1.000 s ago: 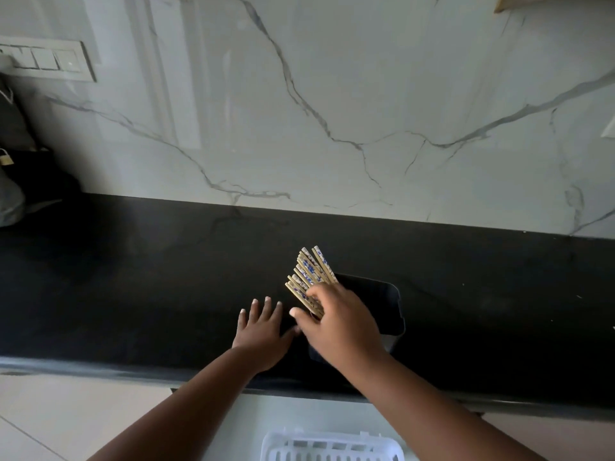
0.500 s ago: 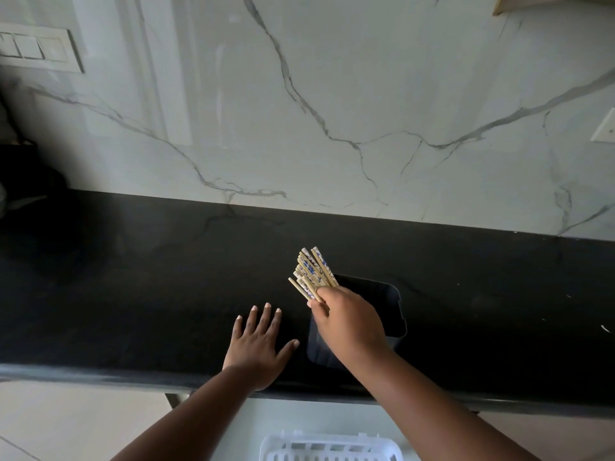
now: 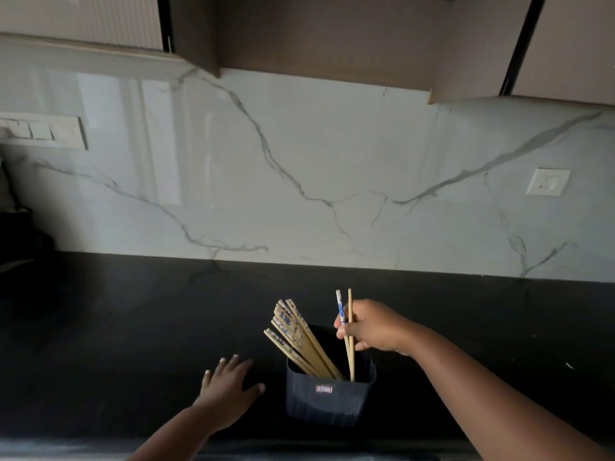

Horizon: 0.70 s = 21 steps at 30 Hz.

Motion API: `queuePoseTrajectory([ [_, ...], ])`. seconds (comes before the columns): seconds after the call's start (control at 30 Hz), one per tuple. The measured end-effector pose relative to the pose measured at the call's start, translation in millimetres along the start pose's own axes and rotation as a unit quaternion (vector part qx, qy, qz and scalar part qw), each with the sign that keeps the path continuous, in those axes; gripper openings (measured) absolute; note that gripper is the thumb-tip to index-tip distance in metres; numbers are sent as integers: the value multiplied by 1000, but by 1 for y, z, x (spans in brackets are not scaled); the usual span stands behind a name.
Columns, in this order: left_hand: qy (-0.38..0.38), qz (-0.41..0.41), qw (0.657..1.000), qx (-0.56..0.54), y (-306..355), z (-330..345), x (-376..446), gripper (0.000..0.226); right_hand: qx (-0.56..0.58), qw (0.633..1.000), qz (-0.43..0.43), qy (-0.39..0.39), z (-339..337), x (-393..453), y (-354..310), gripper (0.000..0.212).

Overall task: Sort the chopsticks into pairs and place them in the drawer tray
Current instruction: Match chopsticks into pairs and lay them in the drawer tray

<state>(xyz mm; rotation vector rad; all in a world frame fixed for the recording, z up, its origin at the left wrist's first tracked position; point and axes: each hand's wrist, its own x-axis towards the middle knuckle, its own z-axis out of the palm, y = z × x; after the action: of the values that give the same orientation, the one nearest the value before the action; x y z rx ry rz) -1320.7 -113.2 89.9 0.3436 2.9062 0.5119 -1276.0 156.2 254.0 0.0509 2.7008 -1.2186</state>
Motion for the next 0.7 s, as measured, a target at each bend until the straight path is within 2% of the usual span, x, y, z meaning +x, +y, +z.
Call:
queuePoseTrajectory([
  [0.1,197,72,976,-62,10,-53,0,51,102,992,-48,48,-36,-1,-30,5],
  [0.17,313,153,934,-76,28,-93,-5,51,173,979,-93,60,-63,-4,-56,4],
  [0.23,386,242,889,-48,55,-128,-12,46,202,970,-125,51,-83,-8,-78,7],
  [0.3,413,353,839,30,85,-152,-17,42,200,970,-136,25,-91,-11,-94,10],
  [0.37,418,454,774,139,107,-165,-20,41,187,972,-139,5,-90,-12,-104,9],
  [0.47,412,524,699,258,121,-177,-21,46,205,968,-144,-2,-83,-11,-108,10],
  [0.6,425,559,647,298,126,-184,-18,32,251,958,-141,-7,-74,-11,-106,13],
  [0.7,429,570,627,314,129,-188,-17,31,253,957,-142,1,-70,-12,-103,16],
])
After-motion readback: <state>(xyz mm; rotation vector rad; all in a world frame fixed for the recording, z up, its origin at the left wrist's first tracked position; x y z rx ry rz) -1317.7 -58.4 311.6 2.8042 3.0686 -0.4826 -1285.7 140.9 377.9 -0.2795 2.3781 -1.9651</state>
